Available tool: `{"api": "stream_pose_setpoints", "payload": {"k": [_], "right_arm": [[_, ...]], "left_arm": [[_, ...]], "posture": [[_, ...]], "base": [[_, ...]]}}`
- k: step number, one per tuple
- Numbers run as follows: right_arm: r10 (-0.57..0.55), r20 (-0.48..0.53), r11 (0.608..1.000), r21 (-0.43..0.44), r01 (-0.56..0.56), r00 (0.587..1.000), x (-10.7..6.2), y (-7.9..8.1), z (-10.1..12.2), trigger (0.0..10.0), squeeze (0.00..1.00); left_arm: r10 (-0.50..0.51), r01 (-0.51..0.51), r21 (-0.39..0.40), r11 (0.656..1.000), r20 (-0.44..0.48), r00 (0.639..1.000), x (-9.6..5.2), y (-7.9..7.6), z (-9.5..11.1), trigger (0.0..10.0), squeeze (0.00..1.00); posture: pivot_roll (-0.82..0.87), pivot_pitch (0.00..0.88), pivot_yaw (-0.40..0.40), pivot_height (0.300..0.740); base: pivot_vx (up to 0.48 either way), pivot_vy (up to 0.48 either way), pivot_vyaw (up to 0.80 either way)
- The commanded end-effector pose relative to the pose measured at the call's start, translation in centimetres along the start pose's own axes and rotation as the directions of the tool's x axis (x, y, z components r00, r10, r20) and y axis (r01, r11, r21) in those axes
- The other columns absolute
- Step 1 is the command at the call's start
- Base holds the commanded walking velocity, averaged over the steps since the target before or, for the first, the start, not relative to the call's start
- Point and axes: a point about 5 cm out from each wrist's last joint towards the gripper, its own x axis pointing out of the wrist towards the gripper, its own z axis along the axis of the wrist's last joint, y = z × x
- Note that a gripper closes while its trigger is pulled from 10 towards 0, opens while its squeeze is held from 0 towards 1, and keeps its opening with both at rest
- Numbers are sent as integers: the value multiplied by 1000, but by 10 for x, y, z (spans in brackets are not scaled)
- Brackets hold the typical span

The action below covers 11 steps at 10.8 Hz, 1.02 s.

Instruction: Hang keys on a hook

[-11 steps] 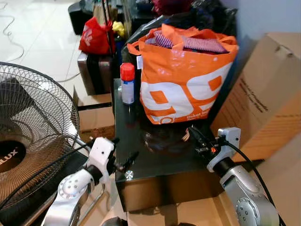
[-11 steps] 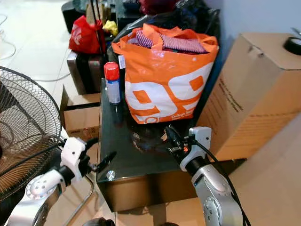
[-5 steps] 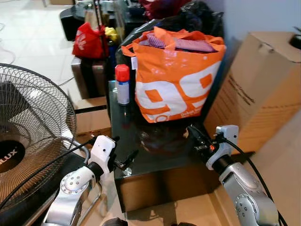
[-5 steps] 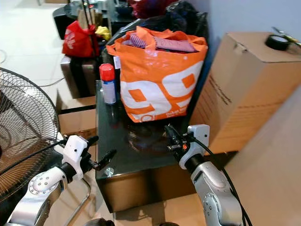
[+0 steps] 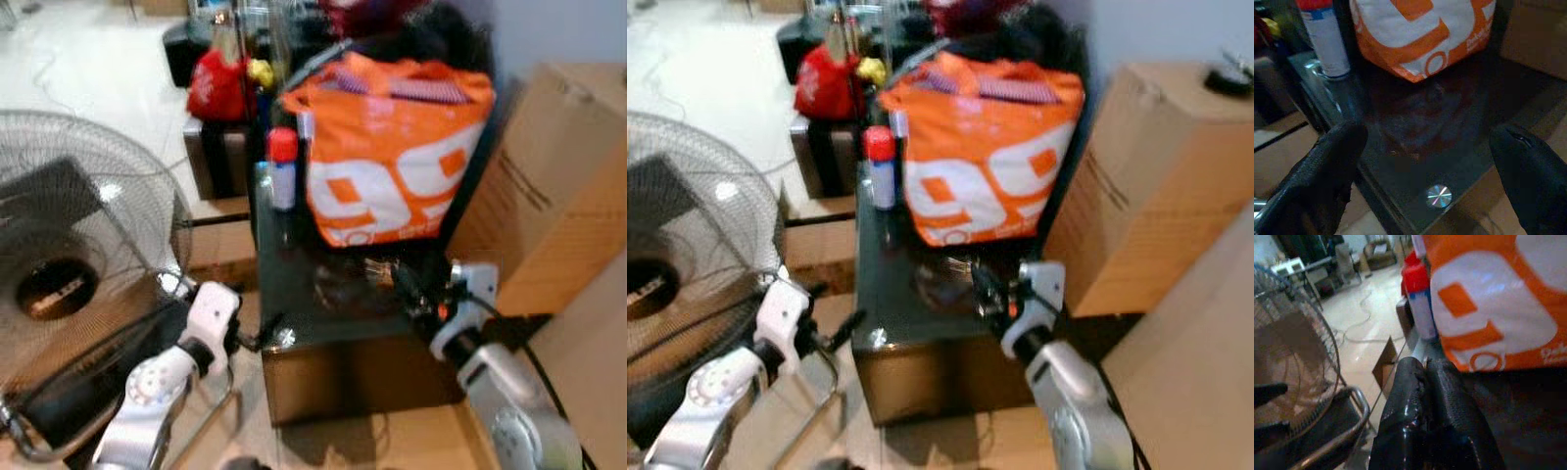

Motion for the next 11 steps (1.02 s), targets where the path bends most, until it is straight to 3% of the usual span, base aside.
{"api": "stream_pose_setpoints", "payload": {"k": [1, 2, 3, 4, 5, 6, 11], "right_arm": [[-26, 36, 1000, -4, 26, 999, -5, -3, 10, 0, 0], [-44, 48, 999, 0, 44, 998, -8, -3, 12, 0, 0], [-73, 98, 997, 12, 72, 993, -14, -1, 19, 7490, 0], [-72, 124, 996, 62, 65, 990, -16, 1, 22, 10000, 0], [-32, 148, 991, 134, 12, 988, -19, 6, 25, 10000, 0], [-14, 153, 989, 146, -9, 988, -19, 7, 27, 10000, 0], [-49, 143, 992, 120, 32, 989, -20, 0, 34, 10000, 0]], "left_arm": [[17, -17, 22, 1000, 23, 1000, 2, 0, 8, 10000, 0], [31, -32, 28, 999, 37, 999, 4, 1, 12, 10000, 0], [31, -33, 30, 999, 54, 998, 6, -2, 18, 10000, 0], [32, -34, 30, 999, 60, 998, 6, -4, 20, 10000, 0], [36, -38, 29, 999, 64, 997, 7, -5, 21, 10000, 0], [37, -39, 30, 999, 67, 997, 8, -5, 22, 10000, 0], [60, -62, 27, 998, 93, 994, 13, -6, 34, 10000, 0]], "posture": [[-73, 0, -3, 740], [-77, 0, -3, 740], [-84, 0, 1, 740], [-91, 0, 5, 740], [-93, 0, 7, 740], [-98, 0, 8, 740], [-104, 0, -1, 740]], "base": [[0, 0, 0], [0, 0, 0], [0, 0, 0], [0, 0, 0], [0, 0, 0], [0, 0, 0], [0, 0, 0]]}}
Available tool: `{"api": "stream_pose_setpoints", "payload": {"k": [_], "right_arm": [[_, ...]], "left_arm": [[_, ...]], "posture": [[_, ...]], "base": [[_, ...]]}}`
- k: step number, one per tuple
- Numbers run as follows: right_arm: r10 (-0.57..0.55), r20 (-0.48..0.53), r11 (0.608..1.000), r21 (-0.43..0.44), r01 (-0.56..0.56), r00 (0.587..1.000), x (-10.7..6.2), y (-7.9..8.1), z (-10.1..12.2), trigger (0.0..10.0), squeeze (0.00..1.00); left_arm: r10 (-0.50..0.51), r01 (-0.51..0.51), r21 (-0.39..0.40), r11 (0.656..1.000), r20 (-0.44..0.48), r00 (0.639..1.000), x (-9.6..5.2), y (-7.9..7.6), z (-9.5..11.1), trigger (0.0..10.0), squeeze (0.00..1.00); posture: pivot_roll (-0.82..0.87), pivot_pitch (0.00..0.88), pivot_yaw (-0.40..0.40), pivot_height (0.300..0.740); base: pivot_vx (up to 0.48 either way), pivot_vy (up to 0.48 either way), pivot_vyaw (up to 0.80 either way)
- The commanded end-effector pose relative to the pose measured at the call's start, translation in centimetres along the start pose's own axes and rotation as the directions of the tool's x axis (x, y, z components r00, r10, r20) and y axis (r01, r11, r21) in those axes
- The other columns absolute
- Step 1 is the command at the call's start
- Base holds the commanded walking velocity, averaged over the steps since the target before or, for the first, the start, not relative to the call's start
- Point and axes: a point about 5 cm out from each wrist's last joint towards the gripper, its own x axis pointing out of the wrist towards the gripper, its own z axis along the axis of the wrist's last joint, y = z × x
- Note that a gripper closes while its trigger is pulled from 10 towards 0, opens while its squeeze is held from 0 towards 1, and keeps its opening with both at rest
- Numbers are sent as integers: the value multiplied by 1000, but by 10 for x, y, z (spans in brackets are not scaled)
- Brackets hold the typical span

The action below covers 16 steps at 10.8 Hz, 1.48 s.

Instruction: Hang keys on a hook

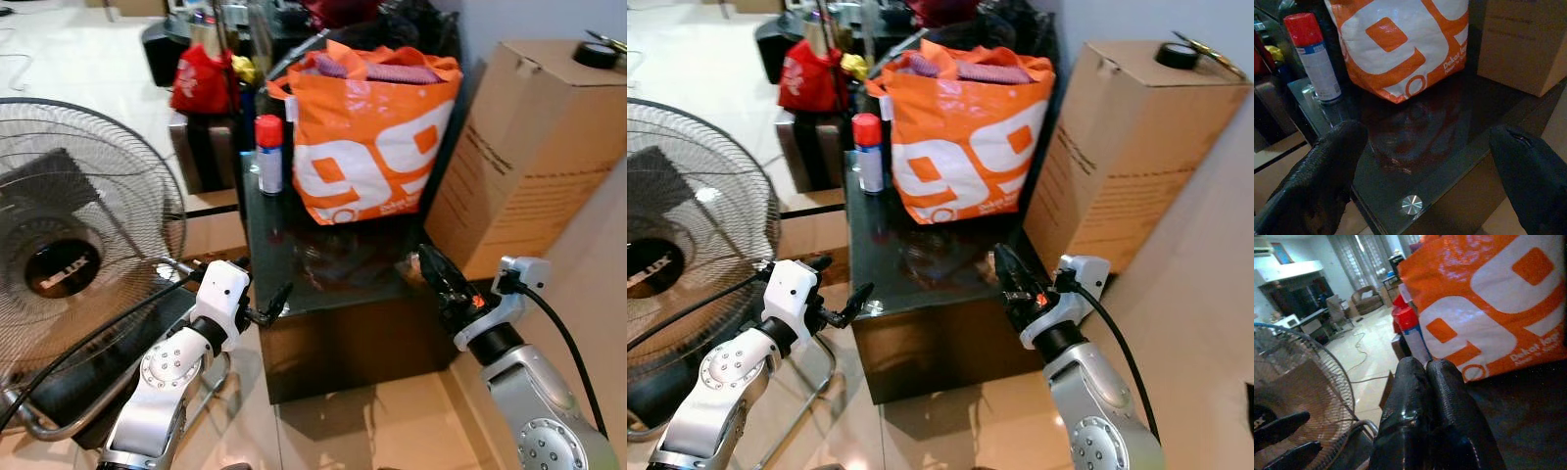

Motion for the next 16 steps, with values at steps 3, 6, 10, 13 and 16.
{"api": "stream_pose_setpoints", "payload": {"k": [3, 6, 10, 13, 16], "right_arm": [[-38, 13, 999, -3, 38, 999, -4, -4, 8, 10000, 0], [-49, 16, 999, -3, 49, 999, -7, -7, 9, 10000, 0], [-23, 20, 1000, 1, 23, 1000, -4, -3, 12, 10000, 0], [-15, 22, 1000, 1, 15, 1000, -4, -2, 13, 10000, 0], [-10, 29, 1000, 2, 10, 1000, -4, -1, 14, 10000, 0]], "left_arm": [[14, -14, 17, 1000, 8, 1000, 4, 0, 5, 10000, 0], [15, -15, 20, 1000, 9, 1000, 7, 0, 6, 10000, 0], [18, -19, 21, 1000, 10, 1000, 8, 0, 5, 10000, 0], [-2, 2, 38, 999, 9, 1000, 9, 1, 4, 10000, 0], [0, -1, 52, 999, 25, 1000, 12, 2, 7, 10000, 0]], "posture": [[-115, 0, 8, 740], [-120, 0, 10, 740], [-118, 0, 5, 740], [-121, 0, 8, 740], [-121, 0, 11, 740]], "base": [[0, 0, -533], [0, 0, -800], [0, 0, -800], [0, 0, -800], [0, 0, -800]]}}
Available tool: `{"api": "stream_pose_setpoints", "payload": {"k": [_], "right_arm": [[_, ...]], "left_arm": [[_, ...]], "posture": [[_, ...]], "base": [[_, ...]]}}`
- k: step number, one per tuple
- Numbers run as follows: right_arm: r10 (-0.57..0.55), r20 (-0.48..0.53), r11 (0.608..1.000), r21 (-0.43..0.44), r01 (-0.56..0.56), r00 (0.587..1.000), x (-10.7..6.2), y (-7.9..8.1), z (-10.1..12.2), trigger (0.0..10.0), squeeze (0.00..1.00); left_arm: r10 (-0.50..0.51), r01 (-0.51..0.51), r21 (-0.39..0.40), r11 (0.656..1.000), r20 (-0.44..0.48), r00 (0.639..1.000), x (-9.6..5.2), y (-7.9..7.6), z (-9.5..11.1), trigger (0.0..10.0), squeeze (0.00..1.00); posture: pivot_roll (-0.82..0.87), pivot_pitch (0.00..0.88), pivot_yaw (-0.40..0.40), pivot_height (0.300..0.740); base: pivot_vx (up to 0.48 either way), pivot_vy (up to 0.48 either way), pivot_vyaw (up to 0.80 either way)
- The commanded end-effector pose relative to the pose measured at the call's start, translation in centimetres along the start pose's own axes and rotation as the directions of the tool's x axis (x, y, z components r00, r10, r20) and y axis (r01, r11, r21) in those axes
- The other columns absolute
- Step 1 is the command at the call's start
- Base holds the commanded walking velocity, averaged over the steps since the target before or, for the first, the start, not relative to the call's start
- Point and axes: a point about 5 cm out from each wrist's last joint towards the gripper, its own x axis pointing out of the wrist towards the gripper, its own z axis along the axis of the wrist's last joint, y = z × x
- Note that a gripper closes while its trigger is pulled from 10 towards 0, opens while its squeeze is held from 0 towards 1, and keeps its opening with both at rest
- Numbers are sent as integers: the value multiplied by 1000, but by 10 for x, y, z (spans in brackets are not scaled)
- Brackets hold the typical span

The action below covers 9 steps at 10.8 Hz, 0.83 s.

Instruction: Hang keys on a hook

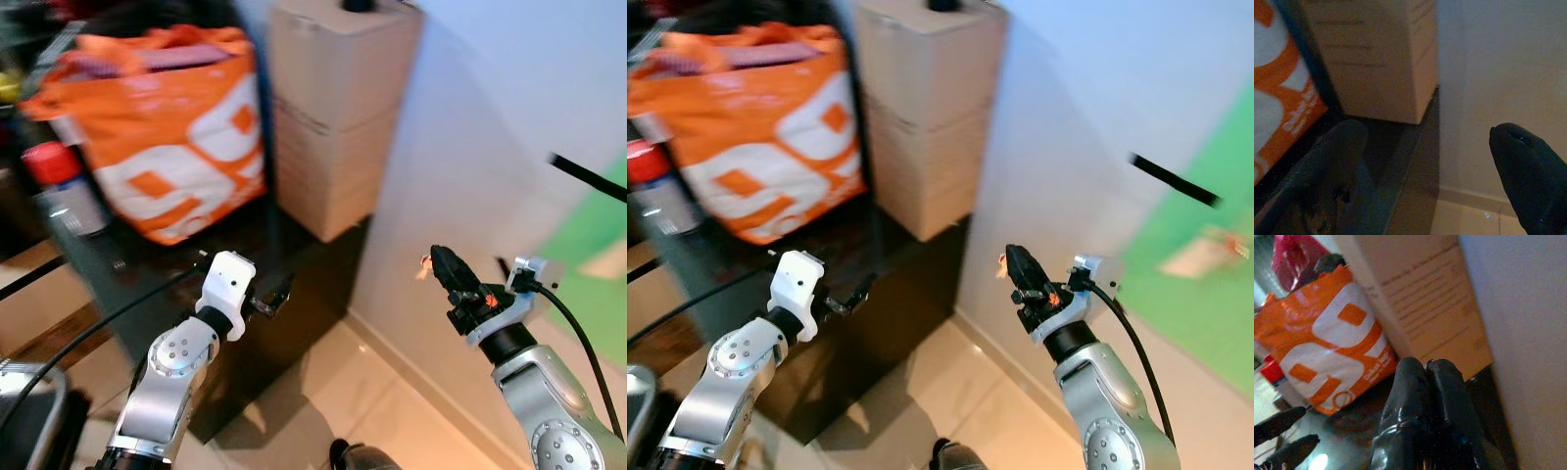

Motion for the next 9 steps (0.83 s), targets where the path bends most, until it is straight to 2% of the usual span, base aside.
{"api": "stream_pose_setpoints", "payload": {"k": [1, 9], "right_arm": [[17, 19, 1000, -6, -17, 1000, 0, 4, 6, 10000, 0], [55, 4, 998, -32, -55, 998, 1, 5, 10, 10000, 0]], "left_arm": [[-5, 5, 14, 1000, 2, 1000, 2, 0, 1, 10000, 0], [-14, 14, 15, 1000, 4, 1000, 2, -2, -1, 10000, 0]], "posture": [[-121, 0, 12, 740], [-124, 0, 8, 740]], "base": [[0, 0, -800], [0, 0, -800]]}}
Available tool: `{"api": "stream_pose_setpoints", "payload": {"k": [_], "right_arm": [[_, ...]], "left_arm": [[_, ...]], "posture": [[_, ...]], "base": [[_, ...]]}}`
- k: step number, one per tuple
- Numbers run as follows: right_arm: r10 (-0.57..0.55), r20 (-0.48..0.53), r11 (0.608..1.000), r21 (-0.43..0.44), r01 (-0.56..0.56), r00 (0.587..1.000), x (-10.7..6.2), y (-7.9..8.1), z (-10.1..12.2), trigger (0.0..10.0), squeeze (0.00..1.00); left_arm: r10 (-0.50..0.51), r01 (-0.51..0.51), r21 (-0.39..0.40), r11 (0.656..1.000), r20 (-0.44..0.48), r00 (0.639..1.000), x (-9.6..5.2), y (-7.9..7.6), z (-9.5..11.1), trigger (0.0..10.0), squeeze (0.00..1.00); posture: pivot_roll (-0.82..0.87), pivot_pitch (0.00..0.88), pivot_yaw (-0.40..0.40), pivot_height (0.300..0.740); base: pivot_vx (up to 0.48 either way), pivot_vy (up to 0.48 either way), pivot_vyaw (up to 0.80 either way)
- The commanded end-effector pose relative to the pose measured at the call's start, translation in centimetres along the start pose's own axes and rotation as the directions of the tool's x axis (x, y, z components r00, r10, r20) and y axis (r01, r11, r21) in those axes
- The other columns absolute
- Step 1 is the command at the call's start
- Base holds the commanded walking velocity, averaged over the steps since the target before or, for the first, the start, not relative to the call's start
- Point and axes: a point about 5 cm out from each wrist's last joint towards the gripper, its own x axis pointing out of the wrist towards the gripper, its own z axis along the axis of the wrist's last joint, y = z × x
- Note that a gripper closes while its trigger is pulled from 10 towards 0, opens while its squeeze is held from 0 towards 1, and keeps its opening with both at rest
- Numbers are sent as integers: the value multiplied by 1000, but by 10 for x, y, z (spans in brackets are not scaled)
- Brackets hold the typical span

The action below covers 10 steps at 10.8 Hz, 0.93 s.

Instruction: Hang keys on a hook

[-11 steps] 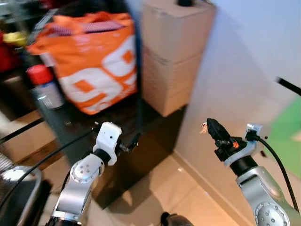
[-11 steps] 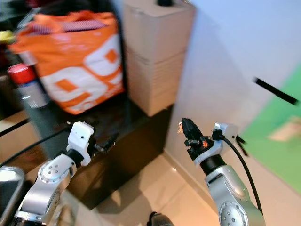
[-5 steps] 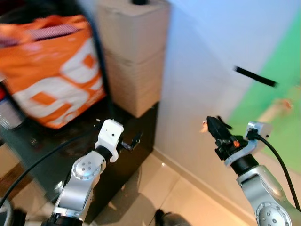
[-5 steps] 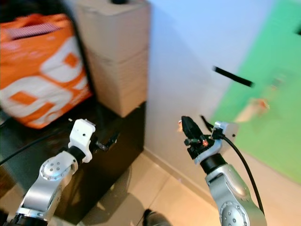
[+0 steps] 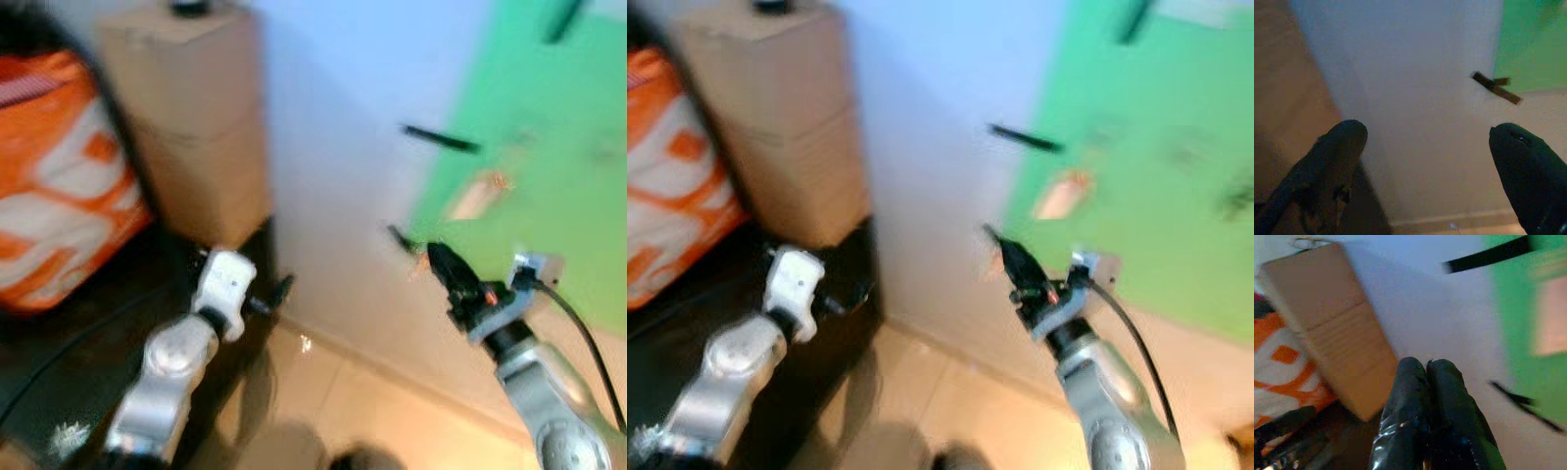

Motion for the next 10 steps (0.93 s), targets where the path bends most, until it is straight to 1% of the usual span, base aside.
{"api": "stream_pose_setpoints", "payload": {"k": [1, 5, 7, 8, 10], "right_arm": [[23, 11, 1000, -6, -23, 1000, 1, 4, 4, 10000, 0], [45, 7, 999, -29, -45, 999, 4, 6, 9, 10000, 0], [52, 6, 998, -37, -52, 999, 5, 6, 11, 10000, 0], [53, 8, 998, -39, -53, 999, 6, 6, 11, 10000, 0], [48, 22, 998, -43, -47, 999, 8, 5, 15, 10000, 0]], "left_arm": [[-3, 3, 17, 1000, 1, 1000, -1, 0, 1, 10000, 0], [2, -2, 15, 1000, 5, 1000, -1, -1, 0, 10000, 0], [4, -4, 15, 1000, 8, 1000, -1, -2, 0, 10000, 0], [15, -15, -4, 1000, 5, 1000, -1, -1, 0, 10000, 0], [25, -25, -11, 1000, 12, 1000, 0, 0, 1, 10000, 0]], "posture": [[-124, 0, 6, 740], [-126, 0, -2, 740], [-126, 0, -6, 740], [-126, 0, -6, 740], [-126, 0, -8, 740]], "base": [[0, 0, -800], [0, 0, -748], [0, 0, 0], [0, 0, 0], [0, 0, 0]]}}
